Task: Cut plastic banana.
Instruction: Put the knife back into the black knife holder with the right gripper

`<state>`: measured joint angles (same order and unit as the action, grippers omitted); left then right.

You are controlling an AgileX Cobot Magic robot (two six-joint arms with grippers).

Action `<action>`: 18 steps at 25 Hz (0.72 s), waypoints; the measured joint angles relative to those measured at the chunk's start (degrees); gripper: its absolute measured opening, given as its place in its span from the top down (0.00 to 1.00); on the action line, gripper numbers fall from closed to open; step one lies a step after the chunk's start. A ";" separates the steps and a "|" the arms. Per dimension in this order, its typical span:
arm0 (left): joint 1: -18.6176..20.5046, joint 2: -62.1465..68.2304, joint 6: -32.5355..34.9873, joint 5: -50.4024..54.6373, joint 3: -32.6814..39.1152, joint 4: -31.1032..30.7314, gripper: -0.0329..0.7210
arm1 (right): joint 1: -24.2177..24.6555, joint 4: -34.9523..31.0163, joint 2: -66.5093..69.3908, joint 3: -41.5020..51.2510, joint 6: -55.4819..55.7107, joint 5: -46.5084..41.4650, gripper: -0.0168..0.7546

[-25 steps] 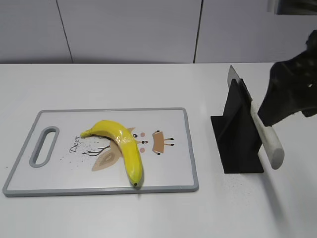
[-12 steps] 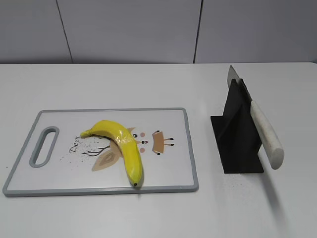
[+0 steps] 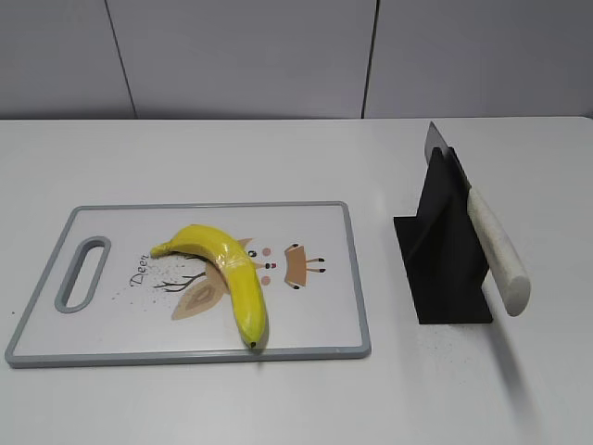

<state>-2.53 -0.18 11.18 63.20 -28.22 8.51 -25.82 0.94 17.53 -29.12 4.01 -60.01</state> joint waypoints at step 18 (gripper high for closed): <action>0.00 0.00 0.00 0.00 0.00 -0.01 0.25 | 8.61 -0.94 -17.87 0.11 -0.13 0.07 0.24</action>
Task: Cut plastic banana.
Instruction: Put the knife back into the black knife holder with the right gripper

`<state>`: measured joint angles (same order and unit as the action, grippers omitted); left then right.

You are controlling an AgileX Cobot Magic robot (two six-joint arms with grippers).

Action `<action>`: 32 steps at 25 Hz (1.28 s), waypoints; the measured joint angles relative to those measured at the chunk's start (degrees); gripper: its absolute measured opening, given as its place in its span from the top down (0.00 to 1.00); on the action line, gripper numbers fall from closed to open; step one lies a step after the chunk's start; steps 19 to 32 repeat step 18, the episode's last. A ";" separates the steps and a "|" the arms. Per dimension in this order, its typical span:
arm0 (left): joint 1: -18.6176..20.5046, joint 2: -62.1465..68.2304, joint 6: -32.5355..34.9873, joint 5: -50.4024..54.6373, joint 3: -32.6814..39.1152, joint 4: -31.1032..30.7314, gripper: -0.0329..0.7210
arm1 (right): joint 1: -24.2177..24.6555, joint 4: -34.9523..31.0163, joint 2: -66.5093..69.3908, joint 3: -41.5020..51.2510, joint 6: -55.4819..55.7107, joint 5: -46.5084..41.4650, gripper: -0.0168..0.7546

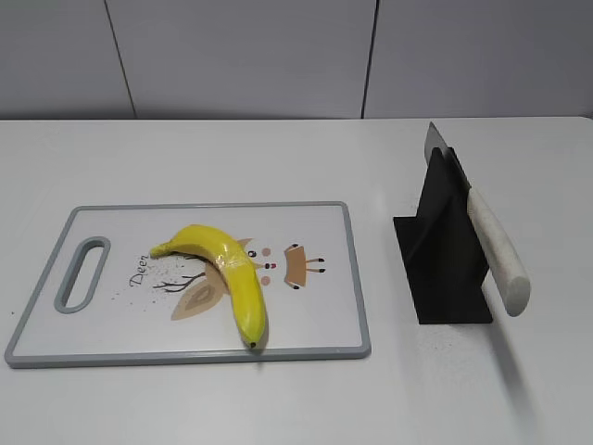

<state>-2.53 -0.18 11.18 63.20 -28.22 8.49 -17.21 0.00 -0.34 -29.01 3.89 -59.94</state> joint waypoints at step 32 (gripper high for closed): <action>0.00 0.00 0.00 0.00 0.00 0.00 0.25 | 10.15 -0.55 0.00 0.01 -0.05 0.00 0.24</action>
